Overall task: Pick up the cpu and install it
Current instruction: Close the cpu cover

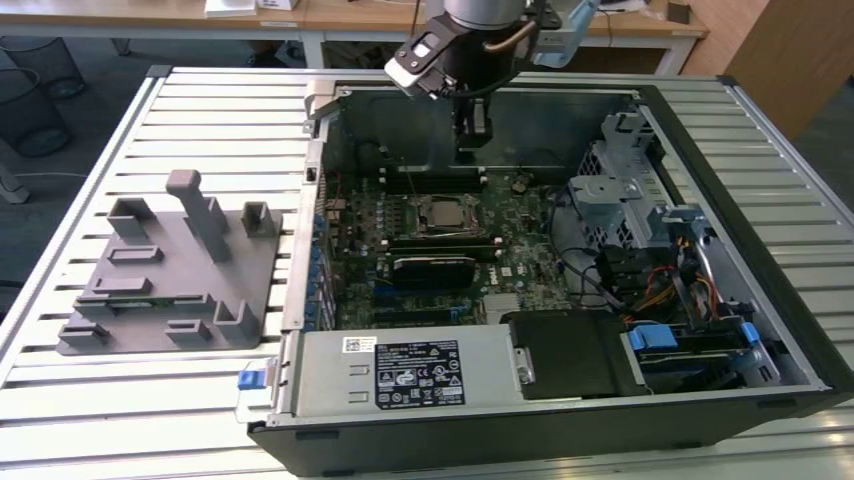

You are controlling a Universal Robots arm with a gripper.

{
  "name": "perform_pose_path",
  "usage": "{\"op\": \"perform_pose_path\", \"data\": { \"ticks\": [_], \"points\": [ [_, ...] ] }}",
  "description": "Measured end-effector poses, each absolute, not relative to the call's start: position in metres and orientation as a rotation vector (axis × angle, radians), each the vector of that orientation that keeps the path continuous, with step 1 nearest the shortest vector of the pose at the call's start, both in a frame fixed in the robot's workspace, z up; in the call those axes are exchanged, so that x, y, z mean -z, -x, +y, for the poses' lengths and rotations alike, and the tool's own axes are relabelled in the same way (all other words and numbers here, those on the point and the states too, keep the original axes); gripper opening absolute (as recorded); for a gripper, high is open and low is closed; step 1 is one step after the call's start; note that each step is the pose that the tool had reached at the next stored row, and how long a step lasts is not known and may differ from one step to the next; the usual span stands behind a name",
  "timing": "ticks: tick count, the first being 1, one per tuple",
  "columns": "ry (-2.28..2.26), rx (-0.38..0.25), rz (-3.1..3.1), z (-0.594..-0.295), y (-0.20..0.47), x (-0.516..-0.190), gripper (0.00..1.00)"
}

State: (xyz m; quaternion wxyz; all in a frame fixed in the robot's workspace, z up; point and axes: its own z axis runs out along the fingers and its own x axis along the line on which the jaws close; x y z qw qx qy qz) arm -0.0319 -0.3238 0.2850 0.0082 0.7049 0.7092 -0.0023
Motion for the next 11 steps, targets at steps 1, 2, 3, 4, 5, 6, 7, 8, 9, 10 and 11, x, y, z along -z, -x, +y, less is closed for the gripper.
{"op": "perform_pose_path", "data": {
  "ticks": [1,2,3,4,5,6,7,8,9,10,11],
  "points": [
    [-2.203,0.007,2.217,-0.3238,0.0319,-0.2900,0.11],
    [-2.203,0.007,2.217,-0.3238,0.0319,-0.2902,0.11],
    [-2.203,0.007,2.217,-0.3238,0.0319,-0.2917,0.11],
    [-2.203,0.007,2.217,-0.3238,0.0319,-0.2918,0.11],
    [-2.203,0.007,2.217,-0.3238,0.0319,-0.2922,0.11],
    [-2.203,0.007,2.217,-0.3238,0.0319,-0.2927,0.11],
    [-2.203,0.007,2.217,-0.3238,0.0319,-0.2927,0.11],
    [-2.203,0.007,2.217,-0.3238,0.0319,-0.2927,0.11],
    [-2.203,0.007,2.217,-0.3238,0.0319,-0.2927,0.11],
    [-2.203,0.007,2.217,-0.3238,0.0319,-0.2928,0.11],
    [-2.203,0.007,2.217,-0.3238,0.0319,-0.2928,0.11]
  ]
}}
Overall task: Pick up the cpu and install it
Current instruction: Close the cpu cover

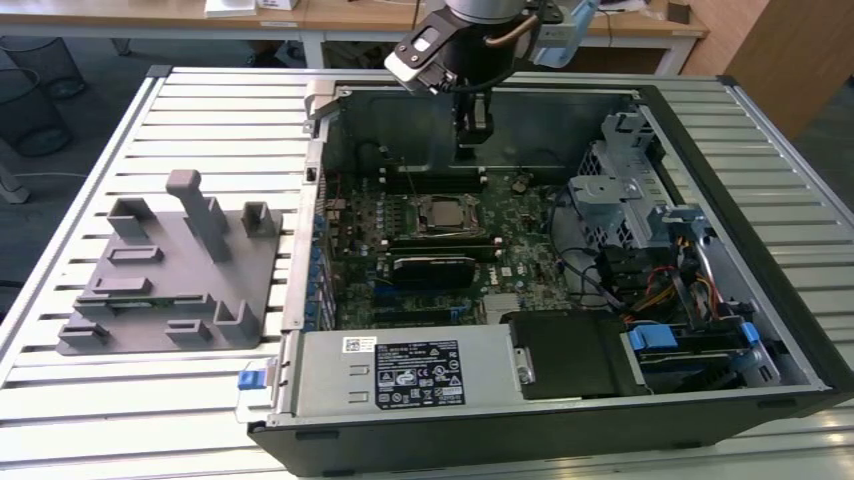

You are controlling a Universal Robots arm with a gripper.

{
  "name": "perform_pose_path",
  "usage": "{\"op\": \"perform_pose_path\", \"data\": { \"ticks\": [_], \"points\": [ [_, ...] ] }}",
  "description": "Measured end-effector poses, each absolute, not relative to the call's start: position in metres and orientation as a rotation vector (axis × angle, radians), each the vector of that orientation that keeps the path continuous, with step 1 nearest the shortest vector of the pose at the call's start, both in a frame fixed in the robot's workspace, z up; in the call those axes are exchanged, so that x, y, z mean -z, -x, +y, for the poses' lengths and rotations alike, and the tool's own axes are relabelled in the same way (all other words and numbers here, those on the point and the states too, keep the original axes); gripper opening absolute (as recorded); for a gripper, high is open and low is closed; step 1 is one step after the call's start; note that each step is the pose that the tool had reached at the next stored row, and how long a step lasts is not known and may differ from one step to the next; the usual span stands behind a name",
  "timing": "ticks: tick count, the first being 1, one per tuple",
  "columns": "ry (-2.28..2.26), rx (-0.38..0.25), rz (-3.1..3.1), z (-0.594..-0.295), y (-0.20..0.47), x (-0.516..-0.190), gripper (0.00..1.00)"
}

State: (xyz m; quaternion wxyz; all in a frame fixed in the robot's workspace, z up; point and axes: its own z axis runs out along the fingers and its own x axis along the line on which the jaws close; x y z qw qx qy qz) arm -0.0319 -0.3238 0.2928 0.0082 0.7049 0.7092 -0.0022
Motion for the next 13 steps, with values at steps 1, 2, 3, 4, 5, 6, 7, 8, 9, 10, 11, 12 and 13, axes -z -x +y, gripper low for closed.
{"op": "perform_pose_path", "data": {
  "ticks": [1,2,3,4,5,6,7,8,9,10,11,12,13],
  "points": [
    [-2.203,0.007,2.217,-0.3238,0.0320,-0.2928,0.11],
    [-2.203,0.007,2.217,-0.3238,0.0322,-0.2928,0.11],
    [-2.203,0.007,2.217,-0.3239,0.0322,-0.2929,0.11],
    [-2.203,0.007,2.217,-0.3240,0.0323,-0.2928,0.11],
    [-2.203,0.007,2.217,-0.3242,0.0323,-0.2928,0.11],
    [-2.203,0.007,2.216,-0.3243,0.0323,-0.2928,0.11],
    [-2.203,0.007,2.217,-0.3244,0.0362,-0.2927,0.11],
    [-2.203,0.007,2.217,-0.3244,0.0391,-0.2925,0.11],
    [-2.203,0.007,2.217,-0.3263,0.0392,-0.2924,0.11],
    [-2.203,0.007,2.217,-0.3278,0.0393,-0.2923,0.11],
    [-2.203,0.007,2.216,-0.3289,0.0394,-0.2924,0.11],
    [-2.203,0.007,2.217,-0.3294,0.0394,-0.2923,0.11],
    [-2.203,0.007,2.216,-0.3294,0.0394,-0.2922,0.11]
  ]
}}
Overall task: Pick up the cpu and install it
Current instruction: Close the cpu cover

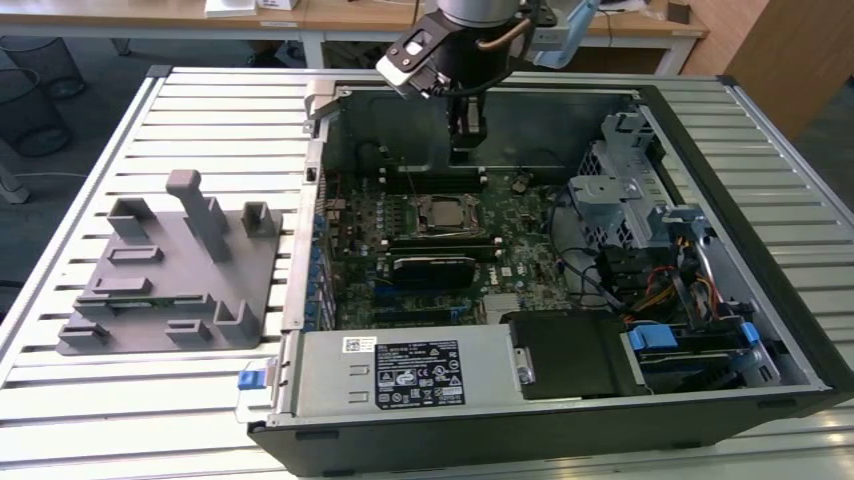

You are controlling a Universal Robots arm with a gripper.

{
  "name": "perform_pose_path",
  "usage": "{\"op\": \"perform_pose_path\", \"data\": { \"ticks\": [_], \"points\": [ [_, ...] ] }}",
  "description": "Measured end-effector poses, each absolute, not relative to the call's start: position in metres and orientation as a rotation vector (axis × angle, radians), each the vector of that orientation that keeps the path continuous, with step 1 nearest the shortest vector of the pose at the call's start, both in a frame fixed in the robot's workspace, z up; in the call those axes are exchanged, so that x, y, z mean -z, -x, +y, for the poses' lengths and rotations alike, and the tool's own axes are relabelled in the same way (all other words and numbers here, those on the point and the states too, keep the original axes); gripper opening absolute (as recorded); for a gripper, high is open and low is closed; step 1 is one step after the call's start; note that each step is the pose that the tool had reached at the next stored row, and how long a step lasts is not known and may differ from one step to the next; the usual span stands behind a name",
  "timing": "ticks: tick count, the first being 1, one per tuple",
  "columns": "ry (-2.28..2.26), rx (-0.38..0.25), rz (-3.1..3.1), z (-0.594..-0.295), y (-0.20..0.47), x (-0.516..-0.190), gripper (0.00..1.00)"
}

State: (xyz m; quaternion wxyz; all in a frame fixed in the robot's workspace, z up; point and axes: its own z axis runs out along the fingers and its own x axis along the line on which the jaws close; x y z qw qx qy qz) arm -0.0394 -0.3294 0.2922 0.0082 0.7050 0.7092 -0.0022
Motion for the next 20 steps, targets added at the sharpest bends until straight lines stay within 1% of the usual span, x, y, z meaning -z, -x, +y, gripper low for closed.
{"op": "perform_pose_path", "data": {
  "ticks": [20],
  "points": [
    [-2.203,0.007,2.217,-0.334,0.051,-0.289,0.11]
  ]
}}
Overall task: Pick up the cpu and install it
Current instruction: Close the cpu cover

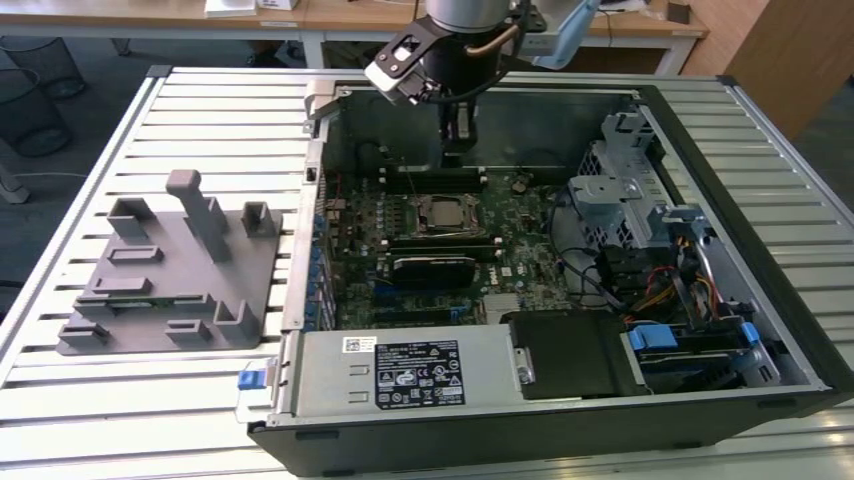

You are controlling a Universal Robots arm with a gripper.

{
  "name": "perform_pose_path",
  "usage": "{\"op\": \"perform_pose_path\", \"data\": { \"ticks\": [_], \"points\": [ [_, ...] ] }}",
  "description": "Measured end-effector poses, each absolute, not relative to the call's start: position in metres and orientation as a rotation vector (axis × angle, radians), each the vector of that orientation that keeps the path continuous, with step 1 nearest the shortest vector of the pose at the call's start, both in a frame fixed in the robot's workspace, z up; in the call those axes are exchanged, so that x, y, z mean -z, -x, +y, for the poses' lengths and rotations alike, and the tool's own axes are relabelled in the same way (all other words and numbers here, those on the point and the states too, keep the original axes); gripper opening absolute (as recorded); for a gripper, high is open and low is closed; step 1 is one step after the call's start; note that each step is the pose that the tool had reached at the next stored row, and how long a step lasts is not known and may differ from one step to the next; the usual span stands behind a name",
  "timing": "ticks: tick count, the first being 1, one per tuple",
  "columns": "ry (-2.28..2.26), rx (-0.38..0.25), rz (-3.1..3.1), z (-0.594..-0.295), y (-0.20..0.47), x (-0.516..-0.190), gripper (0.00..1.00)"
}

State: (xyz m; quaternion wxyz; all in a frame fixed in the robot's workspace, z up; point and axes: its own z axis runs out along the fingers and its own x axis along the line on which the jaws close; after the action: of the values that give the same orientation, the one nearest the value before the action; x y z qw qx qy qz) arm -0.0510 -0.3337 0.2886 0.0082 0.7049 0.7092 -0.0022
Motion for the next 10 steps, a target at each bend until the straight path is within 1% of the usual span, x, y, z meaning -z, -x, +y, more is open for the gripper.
{"op": "perform_pose_path", "data": {
  "ticks": [10],
  "points": [
    [-2.192,0.007,2.227,-0.3386,0.0553,-0.2805,0.11]
  ]
}}
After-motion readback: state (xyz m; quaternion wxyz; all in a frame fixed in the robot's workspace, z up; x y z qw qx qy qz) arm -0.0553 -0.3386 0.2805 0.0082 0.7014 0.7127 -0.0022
